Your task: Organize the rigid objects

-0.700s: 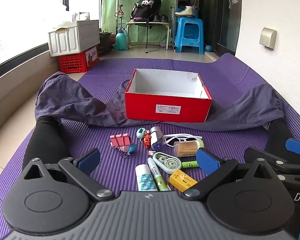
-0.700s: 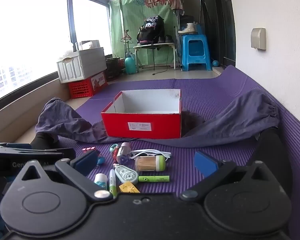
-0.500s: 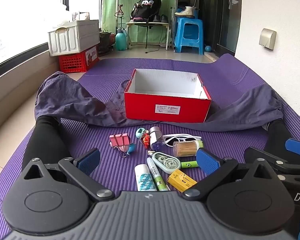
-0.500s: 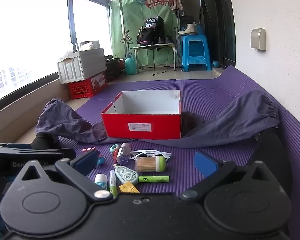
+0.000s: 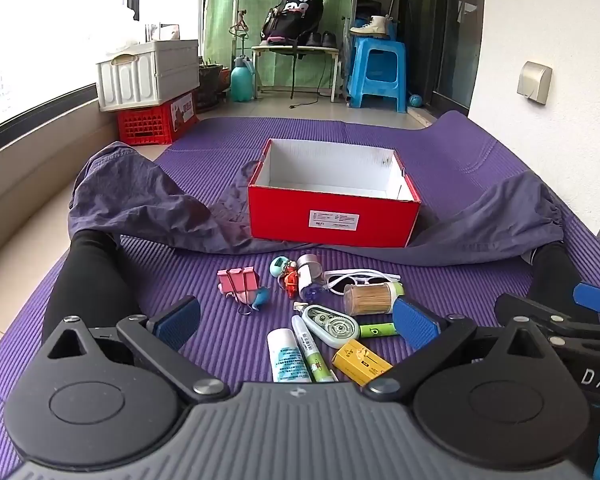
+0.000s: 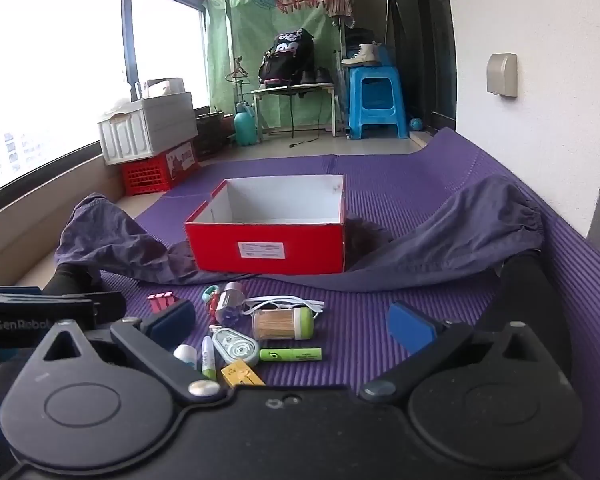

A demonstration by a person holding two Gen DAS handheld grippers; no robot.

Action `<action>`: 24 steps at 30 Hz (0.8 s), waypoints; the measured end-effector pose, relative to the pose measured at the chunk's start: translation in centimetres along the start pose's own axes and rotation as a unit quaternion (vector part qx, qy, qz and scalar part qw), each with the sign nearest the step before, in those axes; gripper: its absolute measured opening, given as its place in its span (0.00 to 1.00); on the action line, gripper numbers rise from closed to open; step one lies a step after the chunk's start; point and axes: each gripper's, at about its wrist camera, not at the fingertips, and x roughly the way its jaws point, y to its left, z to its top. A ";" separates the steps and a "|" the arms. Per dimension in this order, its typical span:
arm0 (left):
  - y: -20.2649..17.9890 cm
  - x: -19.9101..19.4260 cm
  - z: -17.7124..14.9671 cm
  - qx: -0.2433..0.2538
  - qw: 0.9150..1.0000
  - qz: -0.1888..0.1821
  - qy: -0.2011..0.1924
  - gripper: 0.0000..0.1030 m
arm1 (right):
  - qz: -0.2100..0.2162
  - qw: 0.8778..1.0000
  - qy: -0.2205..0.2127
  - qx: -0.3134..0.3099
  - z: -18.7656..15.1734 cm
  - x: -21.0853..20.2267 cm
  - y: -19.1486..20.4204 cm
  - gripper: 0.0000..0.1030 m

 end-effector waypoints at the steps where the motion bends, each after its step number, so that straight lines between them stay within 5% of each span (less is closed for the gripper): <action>1: 0.0 0.0 0.0 0.000 1.000 0.000 0.000 1.00 | -0.001 1.000 -0.001 0.000 0.0 0.0 0.0 1.00; 24: -0.6 -0.4 -0.2 0.000 1.000 -0.008 0.003 1.00 | -0.005 1.000 -0.001 0.005 -0.2 -0.1 -0.1 1.00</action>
